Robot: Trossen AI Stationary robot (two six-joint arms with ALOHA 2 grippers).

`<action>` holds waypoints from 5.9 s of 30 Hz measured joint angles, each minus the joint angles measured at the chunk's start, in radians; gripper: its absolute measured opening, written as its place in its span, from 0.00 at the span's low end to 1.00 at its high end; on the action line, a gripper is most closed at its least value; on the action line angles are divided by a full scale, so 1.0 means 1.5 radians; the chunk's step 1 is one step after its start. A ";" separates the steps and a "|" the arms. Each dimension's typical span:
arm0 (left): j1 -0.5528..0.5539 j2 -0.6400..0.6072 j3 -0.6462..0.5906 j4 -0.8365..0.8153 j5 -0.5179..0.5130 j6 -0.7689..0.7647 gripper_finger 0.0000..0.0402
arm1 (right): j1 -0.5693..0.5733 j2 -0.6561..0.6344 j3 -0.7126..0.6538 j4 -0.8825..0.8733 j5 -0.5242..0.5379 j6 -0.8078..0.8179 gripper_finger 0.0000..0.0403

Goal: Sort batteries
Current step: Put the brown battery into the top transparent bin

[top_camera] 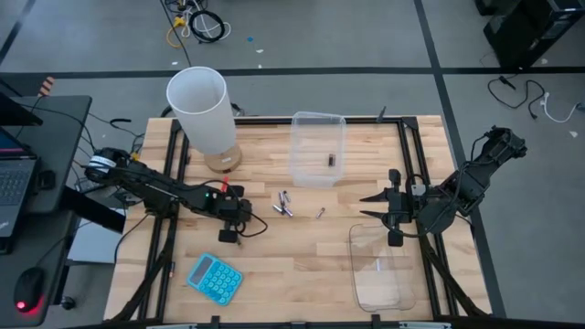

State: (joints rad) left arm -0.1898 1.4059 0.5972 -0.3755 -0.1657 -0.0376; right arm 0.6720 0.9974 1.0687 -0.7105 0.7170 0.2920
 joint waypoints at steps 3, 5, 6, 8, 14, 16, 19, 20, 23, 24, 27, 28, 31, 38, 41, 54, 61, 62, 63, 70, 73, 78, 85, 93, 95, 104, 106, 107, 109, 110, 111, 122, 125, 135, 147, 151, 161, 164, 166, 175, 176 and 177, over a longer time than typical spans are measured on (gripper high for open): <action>0.000 0.001 0.000 0.012 0.000 0.000 0.05 | 0.000 0.000 0.000 0.000 0.000 0.000 0.29; 0.000 0.001 0.002 0.009 0.000 0.000 0.05 | 0.000 0.000 0.000 0.000 0.000 0.000 0.29; 0.000 0.001 0.003 0.008 0.000 0.000 0.05 | 0.000 0.000 0.000 0.000 0.000 0.000 0.29; 0.000 0.001 0.007 0.009 -0.001 0.000 0.05 | 0.000 0.000 0.000 0.000 0.000 0.000 0.29; 0.000 0.001 0.020 0.005 -0.001 0.000 0.05 | 0.000 0.000 0.000 0.000 0.000 0.000 0.29; 0.000 0.001 0.026 -0.001 -0.001 0.000 0.05 | 0.000 0.000 0.000 0.000 0.000 0.000 0.29; 0.000 0.001 0.038 -0.006 -0.001 0.000 0.05 | 0.000 0.000 0.000 0.000 0.000 0.000 0.29; 0.000 0.001 0.042 -0.007 -0.001 0.000 0.05 | 0.000 0.000 0.000 0.000 0.000 0.000 0.29; -0.001 0.001 0.055 -0.009 -0.001 0.003 0.05 | 0.000 0.000 0.000 0.000 0.000 0.000 0.29; -0.001 0.001 0.061 -0.009 -0.001 0.005 0.05 | 0.000 0.000 0.000 0.000 0.000 0.000 0.29; -0.001 0.001 0.080 -0.015 -0.001 0.018 0.05 | 0.000 0.000 0.000 0.000 0.000 0.000 0.29; -0.001 0.001 0.086 -0.016 -0.001 0.021 0.05 | 0.000 0.000 0.000 0.000 0.000 0.000 0.29; -0.001 0.001 0.107 -0.015 -0.001 0.038 0.05 | 0.000 0.000 0.000 0.000 0.000 0.000 0.29; -0.001 0.001 0.160 -0.006 -0.018 0.089 0.05 | 0.000 0.000 0.000 0.000 0.000 0.000 0.29; -0.001 0.001 0.181 0.011 -0.041 0.116 0.05 | 0.000 0.000 0.000 0.000 0.000 0.000 0.29; 0.010 0.001 0.253 0.185 -0.214 0.282 0.05 | 0.000 0.000 0.000 0.000 -0.001 -0.005 0.29; 0.075 0.000 0.295 0.252 -0.220 0.303 0.05 | 0.000 0.000 0.000 0.011 -0.001 -0.018 0.29; 0.089 0.000 0.300 0.256 -0.205 0.297 0.05 | 0.000 0.000 0.000 0.015 -0.001 -0.021 0.29; 0.102 0.000 0.304 0.257 -0.189 0.285 0.05 | 0.000 0.000 0.000 0.017 -0.001 -0.023 0.29; 0.178 0.045 0.307 0.344 -0.057 0.210 0.05 | 0.000 0.000 0.000 0.023 -0.001 -0.030 0.29; 0.193 0.061 0.307 0.347 -0.071 0.209 0.05 | 0.000 0.000 0.001 0.025 -0.001 -0.028 0.29; 0.213 0.086 0.307 0.333 -0.074 0.179 0.05 | 0.000 0.000 0.001 0.024 -0.001 -0.028 0.29; 0.214 0.093 0.307 0.263 -0.074 0.144 0.05 | 0.000 0.000 0.001 0.025 -0.001 -0.027 0.29; 0.214 0.093 0.307 0.207 -0.073 0.122 0.05 | 0.000 0.000 0.001 0.024 -0.001 -0.027 0.29; 0.214 0.093 0.307 0.206 -0.073 0.122 0.05 | 0.000 0.000 0.001 0.024 -0.001 -0.027 0.29; 0.214 0.093 0.307 0.190 -0.070 0.121 0.05 | 0.000 0.000 0.001 0.024 -0.001 -0.027 0.29; 0.214 0.093 0.307 0.189 -0.051 0.121 0.05 | 0.000 0.000 0.001 0.024 -0.001 -0.027 0.29; 0.214 0.093 0.307 0.189 -0.047 0.121 0.05 | 0.000 0.000 0.001 0.024 -0.001 -0.027 0.29; 0.214 0.093 0.307 0.189 -0.045 0.121 0.05 | 0.000 0.000 0.001 0.024 -0.001 -0.027 0.29; 0.214 0.093 0.307 0.188 -0.045 0.120 0.05 | 0.000 0.000 0.001 0.024 -0.001 -0.027 0.29; 0.214 0.093 0.307 0.187 -0.045 0.120 0.05 | 0.000 0.000 0.001 0.024 -0.001 -0.027 0.29; 0.214 0.093 0.306 0.164 -0.046 0.114 0.05 | 0.000 0.000 0.001 0.024 -0.001 -0.027 0.29; 0.214 0.093 0.306 0.164 -0.046 0.115 0.05 | 0.000 0.000 0.001 0.024 -0.001 -0.027 0.29; 0.214 0.093 0.306 0.166 -0.046 0.115 0.05 | 0.000 0.000 0.001 0.024 -0.001 -0.027 0.29; 0.214 0.093 0.306 0.167 -0.047 0.117 0.08 | 0.000 0.000 0.001 0.024 -0.001 -0.027 0.29; 0.214 0.093 0.306 0.167 -0.047 0.117 0.10 | 0.000 0.000 0.001 0.024 -0.001 -0.027 0.29; 0.214 0.093 0.306 0.167 -0.047 0.117 0.13 | 0.000 0.000 0.000 0.024 -0.001 -0.027 0.29; 0.214 0.093 0.306 0.167 -0.047 0.117 0.13 | 0.000 0.000 0.000 0.024 -0.001 -0.027 0.29; 0.214 0.093 0.306 0.167 -0.047 0.117 0.13 | 0.000 0.000 0.000 0.024 -0.001 -0.027 0.29; 0.214 0.093 0.306 0.167 -0.047 0.117 0.13 | 0.000 0.000 0.000 0.024 -0.001 -0.027 0.29; 0.214 0.093 0.306 0.167 -0.047 0.117 0.13 | 0.000 0.000 0.000 0.024 -0.001 -0.027 0.29; 0.214 0.093 0.306 0.167 -0.047 0.116 0.13 | 0.000 0.000 0.000 0.024 -0.001 -0.027 0.29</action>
State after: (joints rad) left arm 0.1310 1.5448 1.0565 -0.1249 -0.2356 0.1371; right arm 0.6723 0.9977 1.0691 -0.6746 0.7155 0.2512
